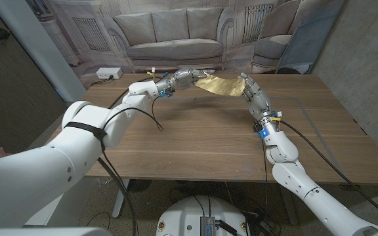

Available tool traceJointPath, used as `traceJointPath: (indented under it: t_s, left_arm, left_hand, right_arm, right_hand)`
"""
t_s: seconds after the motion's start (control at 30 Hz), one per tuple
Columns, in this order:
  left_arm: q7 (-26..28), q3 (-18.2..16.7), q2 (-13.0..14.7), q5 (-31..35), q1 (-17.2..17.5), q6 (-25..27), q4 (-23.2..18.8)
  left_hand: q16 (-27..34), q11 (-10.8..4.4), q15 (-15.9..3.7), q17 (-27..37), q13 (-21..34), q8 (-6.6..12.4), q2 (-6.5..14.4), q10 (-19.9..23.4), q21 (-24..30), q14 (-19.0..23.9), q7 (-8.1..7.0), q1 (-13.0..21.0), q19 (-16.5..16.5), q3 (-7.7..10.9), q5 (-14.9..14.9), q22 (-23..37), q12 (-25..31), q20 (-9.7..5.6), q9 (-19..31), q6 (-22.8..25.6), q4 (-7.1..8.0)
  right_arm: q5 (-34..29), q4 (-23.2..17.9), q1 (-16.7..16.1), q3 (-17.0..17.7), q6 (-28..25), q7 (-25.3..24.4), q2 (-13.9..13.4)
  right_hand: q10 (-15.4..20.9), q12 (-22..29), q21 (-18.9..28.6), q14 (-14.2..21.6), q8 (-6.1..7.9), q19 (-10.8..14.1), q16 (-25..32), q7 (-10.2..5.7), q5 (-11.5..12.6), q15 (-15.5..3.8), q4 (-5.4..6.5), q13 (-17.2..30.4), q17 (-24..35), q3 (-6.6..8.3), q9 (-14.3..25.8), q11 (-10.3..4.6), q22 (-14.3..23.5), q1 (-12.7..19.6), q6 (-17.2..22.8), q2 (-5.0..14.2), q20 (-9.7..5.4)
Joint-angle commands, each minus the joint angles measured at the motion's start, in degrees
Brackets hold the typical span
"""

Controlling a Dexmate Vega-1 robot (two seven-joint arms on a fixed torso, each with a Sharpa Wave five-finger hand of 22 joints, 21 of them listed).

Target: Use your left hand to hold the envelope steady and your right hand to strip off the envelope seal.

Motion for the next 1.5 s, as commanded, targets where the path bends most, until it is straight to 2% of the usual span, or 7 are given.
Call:
traceJointPath:
  t_s: [0.03,0.4,0.53,0.63,0.83,1.17,1.5]
  left_arm:
    - [-1.29,-3.91,0.76,-0.74,1.42,-3.86,-0.72]
    - [-0.33,2.0,6.1,2.21,2.8,-2.83,-7.86]
    - [4.02,5.12,9.13,3.71,6.62,4.38,-19.73]
    - [2.89,5.79,8.35,1.39,5.89,5.61,-18.64]
    - [7.43,8.96,10.46,2.0,7.47,11.47,-26.36]
    - [5.54,13.21,10.59,2.16,3.78,11.85,-24.61]
    - [1.75,15.26,8.06,2.73,-0.9,7.36,-16.61]
  left_hand:
    - [0.25,-0.48,-0.58,0.23,0.23,0.84,0.16,0.08,0.26,-0.27,-0.12,0.16,-0.3,0.21,-0.09,0.28,-0.12,-0.37,0.72,0.48,0.34]
    - [0.42,-0.23,-0.73,0.67,0.64,2.72,0.08,0.39,0.47,-0.16,-0.27,-0.38,-0.23,0.38,0.65,0.33,0.0,-0.45,2.74,0.96,0.68]
    - [0.43,0.64,-0.27,0.84,0.79,3.4,0.29,0.3,0.59,-0.22,-0.01,-0.47,-0.19,0.61,1.14,0.37,-0.03,-0.1,3.6,0.84,0.79]
    - [0.32,1.06,0.34,1.03,0.95,3.95,0.51,-0.05,0.71,-0.65,0.67,-0.57,-0.24,0.85,1.76,0.41,-0.16,0.34,4.64,-0.01,0.92]
    - [0.18,2.21,1.09,1.29,1.14,4.73,0.76,-0.79,0.88,-1.2,1.26,-0.8,-0.29,1.08,2.53,0.47,-0.42,0.54,6.03,-1.09,1.15]
    - [0.15,2.89,1.71,1.57,1.34,5.89,0.92,-0.96,1.14,-1.47,1.59,-0.99,-0.3,1.37,3.41,0.53,-0.44,0.68,7.74,-1.91,1.27]
    - [0.19,3.26,2.03,1.78,1.51,7.16,0.93,-0.78,1.42,-1.46,2.1,-1.13,-0.34,1.69,4.31,0.57,-0.33,0.64,9.39,-2.36,1.23]
  right_arm:
    - [-5.66,-1.09,-2.46,2.54,-0.96,-12.42,1.55]
    - [-20.17,-4.86,-5.19,3.89,-3.64,-26.46,0.56]
    - [-35.31,-9.79,-6.53,4.5,-10.32,-36.76,-0.6]
    - [-43.49,-12.28,-7.1,4.54,-13.43,-41.43,-0.65]
    - [-58.45,-18.13,-8.7,4.67,-22.19,-47.18,-1.35]
    - [-71.86,-19.57,-8.03,3.04,-28.89,-51.48,-0.26]
    - [-82.74,-20.82,-7.09,1.2,-34.95,-54.11,-0.25]
  right_hand:
    - [-0.12,-0.32,-0.18,-0.3,-0.26,-0.28,-0.14,0.4,-0.05,0.29,0.3,0.29,0.19,-0.26,-0.12,0.33,0.2,-0.88,-0.58,-0.01,-0.04]
    - [1.7,0.89,0.46,1.71,0.57,0.74,0.46,-1.24,0.07,-1.03,-1.41,0.26,-0.05,1.37,-0.9,-0.19,0.24,1.99,3.1,1.95,-0.72]
    - [3.37,1.67,1.08,3.07,1.34,1.84,0.71,-2.05,0.03,-1.34,-2.41,0.21,-0.14,2.17,-1.27,-1.22,0.29,3.5,5.79,2.66,-1.03]
    - [5.08,2.42,1.77,4.4,1.74,3.07,0.93,-2.75,0.0,-2.04,-3.53,0.16,-0.23,2.96,-1.59,-2.28,0.33,5.14,7.53,3.08,-1.28]
    - [6.73,3.12,2.49,6.13,2.09,4.18,1.15,-3.5,-0.14,-2.88,-4.66,0.07,-0.31,3.59,-1.96,-3.71,0.35,6.61,9.39,3.07,-1.49]
    - [7.03,3.24,2.89,6.68,2.34,4.73,0.98,-4.19,-0.22,-3.57,-5.36,0.0,-0.39,3.59,-2.22,-4.65,0.31,7.21,10.77,2.25,-1.79]
    - [6.79,3.14,3.16,6.64,2.04,5.09,0.72,-4.09,-0.21,-4.25,-5.77,-0.04,-0.41,3.56,-2.39,-5.34,0.25,7.61,10.63,1.6,-2.23]
